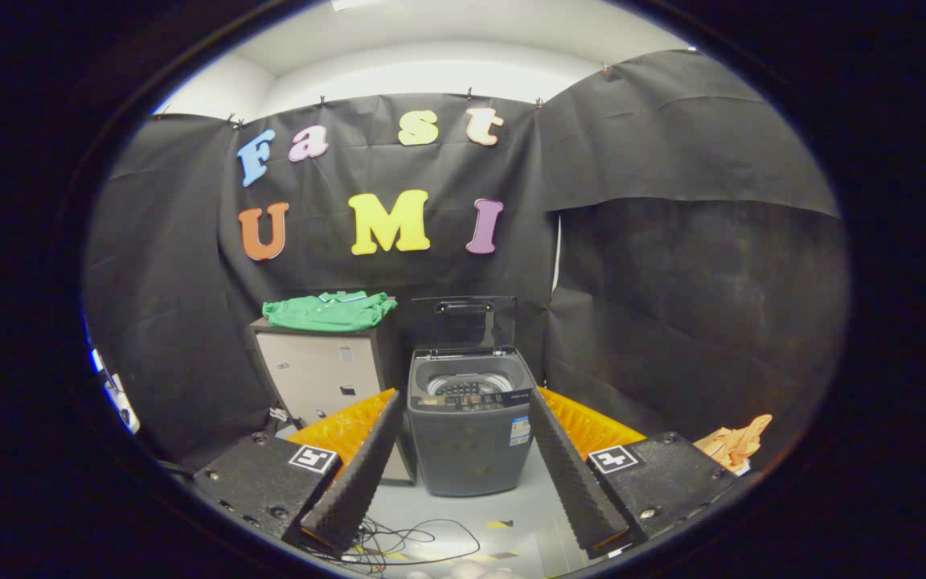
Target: Put the clothes into the washing machine and then close the washing machine lid.
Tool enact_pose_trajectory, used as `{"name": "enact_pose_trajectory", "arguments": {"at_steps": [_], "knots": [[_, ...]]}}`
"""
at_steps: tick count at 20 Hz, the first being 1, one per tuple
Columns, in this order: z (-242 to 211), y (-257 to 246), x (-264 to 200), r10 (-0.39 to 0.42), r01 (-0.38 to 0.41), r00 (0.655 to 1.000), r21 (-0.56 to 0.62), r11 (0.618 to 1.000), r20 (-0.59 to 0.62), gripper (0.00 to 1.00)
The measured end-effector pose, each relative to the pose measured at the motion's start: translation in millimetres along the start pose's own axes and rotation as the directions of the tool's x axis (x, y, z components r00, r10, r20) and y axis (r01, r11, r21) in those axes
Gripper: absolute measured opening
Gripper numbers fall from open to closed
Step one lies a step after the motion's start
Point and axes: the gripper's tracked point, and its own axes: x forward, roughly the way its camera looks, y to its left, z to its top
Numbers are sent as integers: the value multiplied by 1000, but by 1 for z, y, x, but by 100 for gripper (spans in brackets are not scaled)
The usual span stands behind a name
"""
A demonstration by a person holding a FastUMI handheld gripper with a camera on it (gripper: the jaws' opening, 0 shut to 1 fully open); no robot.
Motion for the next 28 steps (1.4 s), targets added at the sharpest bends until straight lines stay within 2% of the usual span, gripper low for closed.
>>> {"name": "enact_pose_trajectory", "arguments": {"at_steps": [8, 14, 21, 28], "knots": [[31, 16, 29, 22, -22, 1000, -6, 1000, 10, 99], [74, 33, 76, 42, -42, 998, 6, 999, 38, 99], [130, 70, 171, 85, -87, 996, 47, 995, 37, 99], [185, 147, 283, 179, -180, 983, 50, 982, 36, 99]]}}
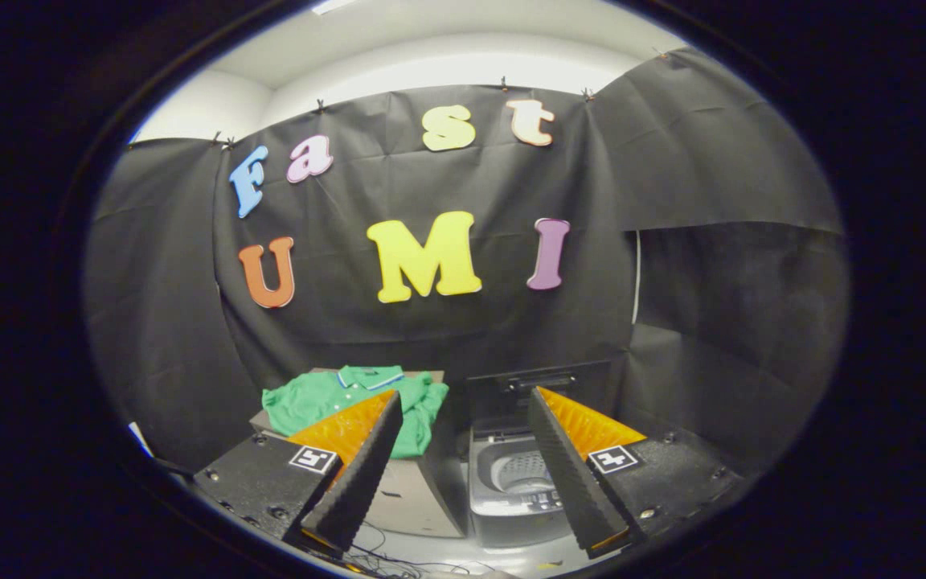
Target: Put the clothes into the washing machine and then close the washing machine lid.
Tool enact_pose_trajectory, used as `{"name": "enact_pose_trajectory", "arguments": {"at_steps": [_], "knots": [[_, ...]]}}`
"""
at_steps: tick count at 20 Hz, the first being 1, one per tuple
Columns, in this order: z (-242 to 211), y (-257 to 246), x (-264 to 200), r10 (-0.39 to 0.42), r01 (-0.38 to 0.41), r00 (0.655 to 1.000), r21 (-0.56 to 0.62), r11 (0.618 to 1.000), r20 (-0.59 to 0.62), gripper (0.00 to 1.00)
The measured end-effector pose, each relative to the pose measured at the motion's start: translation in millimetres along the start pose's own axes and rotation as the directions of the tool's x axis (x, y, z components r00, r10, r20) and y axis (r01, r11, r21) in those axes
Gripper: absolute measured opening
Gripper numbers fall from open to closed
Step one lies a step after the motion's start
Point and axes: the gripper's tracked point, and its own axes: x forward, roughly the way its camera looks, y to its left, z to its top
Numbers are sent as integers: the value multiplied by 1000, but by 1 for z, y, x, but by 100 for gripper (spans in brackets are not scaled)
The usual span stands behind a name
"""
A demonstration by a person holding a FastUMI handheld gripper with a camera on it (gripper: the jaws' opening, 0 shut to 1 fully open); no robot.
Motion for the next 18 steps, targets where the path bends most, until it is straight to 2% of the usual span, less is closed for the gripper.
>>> {"name": "enact_pose_trajectory", "arguments": {"at_steps": [8, 14, 18], "knots": [[2, 89, 125, 92, -92, 992, 0, 996, -87, 98], [-34, 157, 205, 147, -143, 970, 35, 989, -194, 99], [-68, 186, 241, 135, -128, 954, 43, 991, -267, 98]]}}
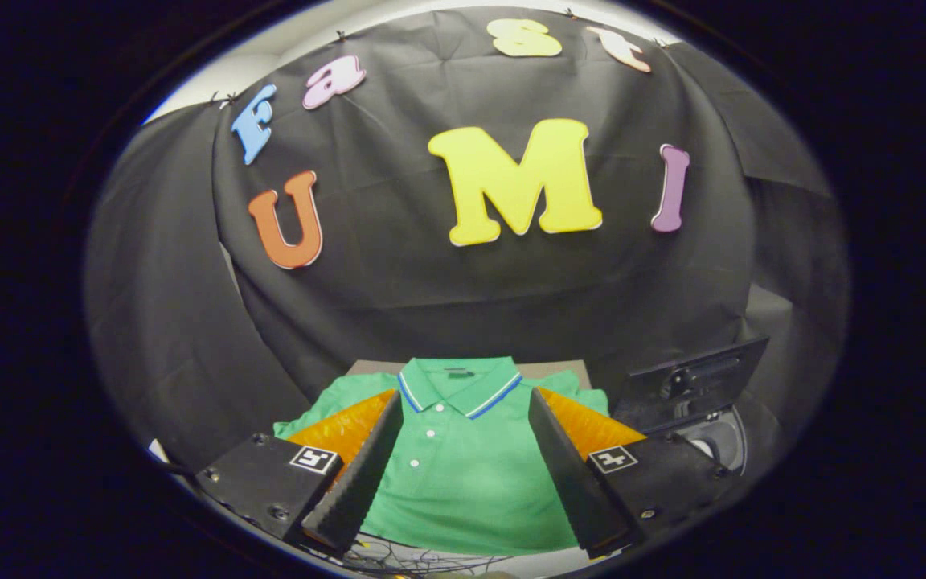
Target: Put the clothes into the washing machine and then close the washing machine lid.
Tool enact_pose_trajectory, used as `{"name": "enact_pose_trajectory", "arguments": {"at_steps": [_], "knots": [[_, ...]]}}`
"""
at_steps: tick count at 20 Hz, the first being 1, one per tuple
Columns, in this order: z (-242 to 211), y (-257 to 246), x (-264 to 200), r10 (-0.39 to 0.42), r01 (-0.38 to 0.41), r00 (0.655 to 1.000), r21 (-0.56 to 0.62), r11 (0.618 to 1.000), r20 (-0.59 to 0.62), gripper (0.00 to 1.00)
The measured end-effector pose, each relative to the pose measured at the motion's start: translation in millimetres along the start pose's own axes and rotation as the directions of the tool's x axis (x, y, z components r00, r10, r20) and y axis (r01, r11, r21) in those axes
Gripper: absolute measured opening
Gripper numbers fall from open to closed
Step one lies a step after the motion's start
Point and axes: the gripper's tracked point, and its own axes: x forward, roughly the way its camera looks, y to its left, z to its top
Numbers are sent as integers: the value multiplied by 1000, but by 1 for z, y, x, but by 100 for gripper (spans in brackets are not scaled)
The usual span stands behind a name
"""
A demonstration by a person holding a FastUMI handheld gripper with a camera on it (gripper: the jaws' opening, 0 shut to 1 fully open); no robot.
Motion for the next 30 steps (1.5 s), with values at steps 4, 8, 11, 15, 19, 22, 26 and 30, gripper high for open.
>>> {"name": "enact_pose_trajectory", "arguments": {"at_steps": [4, 8, 11, 15, 19, 22, 26, 30], "knots": [[-27, 13, 39, -29, 30, 997, 11, 999, -70, 98], [-47, 20, 65, -70, 72, 991, 18, 997, -111, 98], [-66, 23, 81, -101, 100, 984, -12, 995, -150, 98], [-80, 21, 89, -141, 134, 975, -51, 990, -171, 98], [-83, 20, 90, -168, 152, 966, -96, 984, -197, 98], [-83, 21, 90, -178, 158, 961, -108, 981, -211, 98], [-84, 19, 91, -180, 161, 959, -103, 982, -219, 97], [-85, 20, 89, -195, 172, 940, -105, 980, -279, 89]]}}
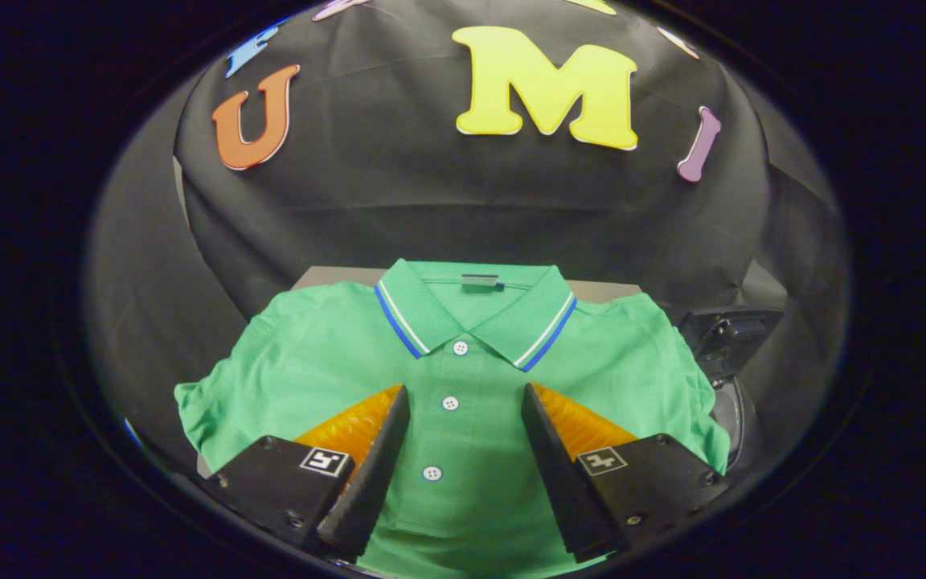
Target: Put the clothes into the washing machine and then close the washing machine lid.
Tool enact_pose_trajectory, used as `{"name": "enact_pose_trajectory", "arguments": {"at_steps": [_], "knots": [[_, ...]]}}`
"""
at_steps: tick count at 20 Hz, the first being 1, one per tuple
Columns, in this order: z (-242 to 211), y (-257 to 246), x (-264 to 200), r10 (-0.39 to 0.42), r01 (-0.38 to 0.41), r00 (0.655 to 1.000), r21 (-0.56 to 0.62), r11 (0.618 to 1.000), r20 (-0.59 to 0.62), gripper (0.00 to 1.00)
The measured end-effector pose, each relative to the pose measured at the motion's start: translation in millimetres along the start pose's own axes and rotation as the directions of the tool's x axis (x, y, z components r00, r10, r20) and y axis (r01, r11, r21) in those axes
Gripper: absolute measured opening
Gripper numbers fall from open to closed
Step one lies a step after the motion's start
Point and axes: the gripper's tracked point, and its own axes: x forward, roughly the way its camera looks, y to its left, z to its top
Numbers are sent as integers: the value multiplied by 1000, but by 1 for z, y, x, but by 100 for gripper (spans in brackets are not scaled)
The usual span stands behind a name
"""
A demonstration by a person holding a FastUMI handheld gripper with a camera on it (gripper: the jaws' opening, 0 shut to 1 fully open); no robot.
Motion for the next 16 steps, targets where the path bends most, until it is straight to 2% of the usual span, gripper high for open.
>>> {"name": "enact_pose_trajectory", "arguments": {"at_steps": [1, 3, 5, 6, 7, 9, 11, 16], "knots": [[2, -3, 2, -9, 9, 1000, 2, 1000, -12, 87], [4, -11, 3, -33, 34, 999, 34, 999, -11, 61], [6, -13, 3, -13, 13, 1000, 44, 999, -1, 35], [7, -15, 2, 3, -3, 1000, 65, 998, 5, 30], [7, -16, 5, 23, -23, 1000, 81, 996, 9, 22], [9, -17, 4, 74, -75, 997, 58, 995, 20, 10], [8, -17, 2, 129, -130, 991, 37, 991, 23, 7], [14, -23, -7, 289, -290, 957, 116, 950, 22, 5]]}}
